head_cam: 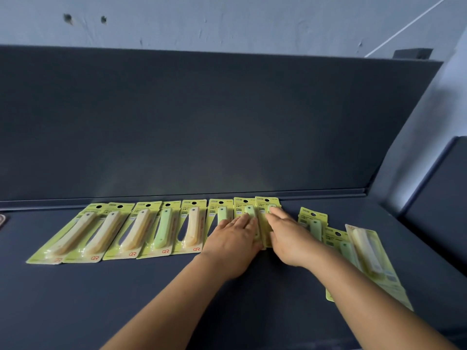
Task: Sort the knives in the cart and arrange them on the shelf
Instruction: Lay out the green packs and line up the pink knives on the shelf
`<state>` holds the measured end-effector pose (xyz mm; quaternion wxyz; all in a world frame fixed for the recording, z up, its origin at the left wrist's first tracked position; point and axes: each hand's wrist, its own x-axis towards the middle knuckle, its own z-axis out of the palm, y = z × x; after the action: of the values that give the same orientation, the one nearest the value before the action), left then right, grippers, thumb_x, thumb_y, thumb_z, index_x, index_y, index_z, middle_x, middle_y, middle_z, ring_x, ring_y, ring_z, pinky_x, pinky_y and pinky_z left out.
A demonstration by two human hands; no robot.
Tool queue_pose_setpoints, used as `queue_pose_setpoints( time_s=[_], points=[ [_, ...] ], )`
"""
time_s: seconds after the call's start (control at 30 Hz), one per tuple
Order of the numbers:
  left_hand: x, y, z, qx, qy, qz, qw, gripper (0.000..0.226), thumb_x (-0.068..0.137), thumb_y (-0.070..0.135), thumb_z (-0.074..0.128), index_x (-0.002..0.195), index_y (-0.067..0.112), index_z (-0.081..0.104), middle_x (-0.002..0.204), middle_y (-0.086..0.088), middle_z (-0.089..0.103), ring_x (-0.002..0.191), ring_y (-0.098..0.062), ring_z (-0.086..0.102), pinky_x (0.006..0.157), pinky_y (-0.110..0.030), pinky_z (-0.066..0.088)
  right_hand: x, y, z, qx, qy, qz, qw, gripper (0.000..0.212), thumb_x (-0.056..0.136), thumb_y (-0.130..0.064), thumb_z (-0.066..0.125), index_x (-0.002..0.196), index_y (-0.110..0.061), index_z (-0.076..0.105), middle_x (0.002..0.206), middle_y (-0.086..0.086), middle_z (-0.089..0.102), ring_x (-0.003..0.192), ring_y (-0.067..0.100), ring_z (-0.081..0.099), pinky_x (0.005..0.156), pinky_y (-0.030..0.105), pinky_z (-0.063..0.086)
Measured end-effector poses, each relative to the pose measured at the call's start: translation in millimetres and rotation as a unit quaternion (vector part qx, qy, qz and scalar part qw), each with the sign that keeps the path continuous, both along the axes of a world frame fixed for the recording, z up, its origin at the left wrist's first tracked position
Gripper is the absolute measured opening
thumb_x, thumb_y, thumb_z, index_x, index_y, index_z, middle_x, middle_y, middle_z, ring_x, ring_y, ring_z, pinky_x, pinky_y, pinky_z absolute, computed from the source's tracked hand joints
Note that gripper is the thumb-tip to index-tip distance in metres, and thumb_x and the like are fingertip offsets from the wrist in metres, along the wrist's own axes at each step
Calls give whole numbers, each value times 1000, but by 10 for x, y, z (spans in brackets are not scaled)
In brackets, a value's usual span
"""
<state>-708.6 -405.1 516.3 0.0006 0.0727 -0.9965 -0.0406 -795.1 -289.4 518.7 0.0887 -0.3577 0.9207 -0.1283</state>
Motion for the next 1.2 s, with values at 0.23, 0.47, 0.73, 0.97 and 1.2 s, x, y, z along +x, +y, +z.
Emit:
queue_pose_setpoints(
  time_s=[0.23, 0.47, 0.73, 0.97, 1.2],
  points=[
    [-27, 81, 34, -10, 13, -13, 1000, 59, 103, 35, 27, 153, 15, 2, 161, -2, -2, 148, -16, 0, 119, -34, 1, 60, 143, 136, -6, 5, 1, 1000, 54, 101, -21, 34, 151, -16, 15, 160, -9, 4, 147, 16, 12, 116, 34, 21],
    [-287, 540, 83, -25, 13, -154, 988, 63, 100, 36, 34, 153, 19, 3, 161, 0, 2, 148, -15, 2, 120, -38, 4, 133, 712, 196, 49, 32, -81, 995, 65, 96, -24, 43, 151, -10, 10, 157, 4, 13, 145, 23, 14, 118, 34, 18],
    [-487, 779, 36, -66, -23, -142, 987, 54, 103, 32, 29, 151, 13, 14, 158, -4, 15, 139, -26, 31, 117, -38, 16, 69, 1074, 170, 138, -6, -65, 988, 44, 100, -30, 38, 138, -9, 40, 153, 5, 22, 143, 23, 16, 117, 34, 18],
    [-532, 824, -25, -82, -2, -87, 993, 55, 104, 33, 24, 152, 10, 11, 159, -8, 14, 143, -23, 25, 118, -36, 7, -267, 1003, 30, 50, -17, -60, 997, 42, 98, -4, 32, 139, -8, 37, 154, -3, 19, 147, 13, 0, 119, 28, 13],
    [-642, 808, -88, -94, 19, -38, 995, 55, 102, 26, 30, 151, 9, 12, 156, -10, 19, 141, -24, 27, 117, -38, 9, -531, 783, -63, -12, 2, -59, 998, 49, 94, 2, 34, 142, -6, 35, 156, -2, 16, 145, 13, 9, 115, 24, 15]
  ],
)
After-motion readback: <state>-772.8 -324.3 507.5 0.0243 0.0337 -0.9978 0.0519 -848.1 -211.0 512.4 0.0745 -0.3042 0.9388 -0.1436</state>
